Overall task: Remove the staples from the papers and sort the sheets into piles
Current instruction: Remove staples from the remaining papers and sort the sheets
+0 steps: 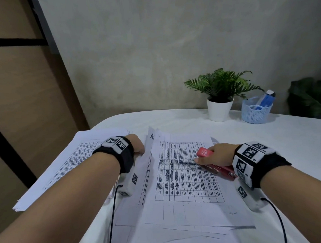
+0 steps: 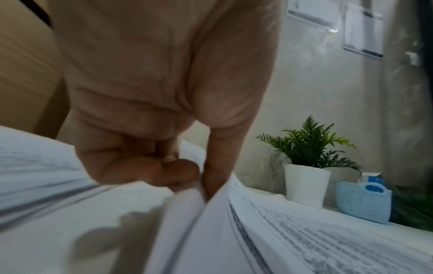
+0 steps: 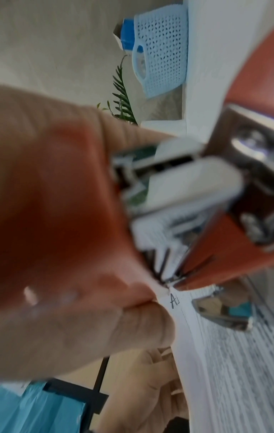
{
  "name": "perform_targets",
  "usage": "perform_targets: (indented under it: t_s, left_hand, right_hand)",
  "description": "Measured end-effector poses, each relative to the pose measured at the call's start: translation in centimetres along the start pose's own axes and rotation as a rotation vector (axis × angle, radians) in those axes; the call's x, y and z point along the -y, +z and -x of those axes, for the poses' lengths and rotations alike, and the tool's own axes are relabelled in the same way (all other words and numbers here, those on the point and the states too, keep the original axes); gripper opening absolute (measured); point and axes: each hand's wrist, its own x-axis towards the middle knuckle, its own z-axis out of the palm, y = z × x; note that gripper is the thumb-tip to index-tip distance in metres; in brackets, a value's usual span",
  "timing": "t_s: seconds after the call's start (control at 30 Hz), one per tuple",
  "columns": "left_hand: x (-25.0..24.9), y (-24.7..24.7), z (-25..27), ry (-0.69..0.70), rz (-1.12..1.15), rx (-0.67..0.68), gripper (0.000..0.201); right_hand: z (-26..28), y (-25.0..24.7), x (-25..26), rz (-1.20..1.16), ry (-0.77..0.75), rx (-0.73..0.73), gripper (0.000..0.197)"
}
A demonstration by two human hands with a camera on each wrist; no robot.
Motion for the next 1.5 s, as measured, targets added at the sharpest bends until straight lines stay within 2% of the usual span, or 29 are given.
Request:
perform_targets:
  t_s: [0.07,0.13,0.2,0.27,0.33,0.37,0.43,0.5,0.57,0.7,0.8,0.93,1.13,1.23,1.4,1.5]
  left_hand:
    - [0.0,-0.5,0.2,0.025,-0.016,-0.027,0.028]
    - [0.2,-1.0,0.2,0.059,0.098,-0.071,0.033]
    - [0.6,-0.9,0.2,0.068,0.301,-0.038,0.051]
    - [0.9,-0.7,0.8,0.058,0.409,0.064,0.059]
    - [1.2,-0.4,1.2,0.087,0.296,0.140,0.052]
    - [1.1,-0.2,1.5,0.129,0.209,0.145,0.043]
    - [0.8,0.0,1.8,0.193,0.130,0.092,0.027]
    - [0.4,-0.4,2.5,0.230,0.153,0.034,0.027]
    - [0.3,-1.4,3.1,0.275,0.207,-0.062,0.026]
    - [0.6,-4.4,4.6,0.372,0.476,-0.235,0.031]
    - [0.6,-6.1,5.7,0.428,0.712,-0.252,0.028]
    - [-0.2,-6.7,6.8,0.515,0.978,-0.276,0.023]
    - [-1.0,-7.0,8.3,0.613,1.177,-0.381,0.029]
    - [-1.3,-6.8,9.0,0.657,1.246,-0.454,0.030]
    - [-1.7,-5.2,9.4,0.677,1.191,-0.497,0.014]
    - [-2.0,-4.3,9.1,0.653,1.128,-0.528,0.015]
  right_hand:
    - [0.0,0.0,0.0,-0.008,0.002,0.019,0.063]
    - [0.0,0.0,0.0,-0.009,0.000,0.026,0.065]
    - [0.0,0.0,0.1,0.001,-0.004,0.020,0.067]
    - [0.1,-0.1,0.3,0.015,-0.003,0.015,0.067]
    - [0.3,0.0,0.8,0.029,-0.001,0.019,0.067]
    - [0.3,0.1,1.1,0.031,-0.002,0.029,0.067]
    - [0.4,0.2,1.6,-0.014,-0.014,0.062,0.062]
    - [0.6,0.0,1.8,-0.198,-0.019,0.102,0.052]
    - [0.9,-0.9,1.5,-0.320,-0.038,0.076,0.050]
    - [1.9,-3.0,-0.1,-0.607,-0.086,-0.162,0.050]
    - [2.6,-4.2,-0.8,-0.887,-0.161,-0.289,0.042]
    - [3.6,-5.5,-0.1,-1.061,-0.317,-0.376,0.034]
    - [5.6,-7.3,1.3,-1.047,-0.472,-0.592,0.033]
    - [6.7,-7.7,1.9,-1.066,-0.549,-0.650,0.035]
    - [7.9,-6.6,2.6,-1.066,-0.579,-0.606,0.042]
    - [8.0,-5.5,2.5,-1.059,-0.575,-0.534,0.051]
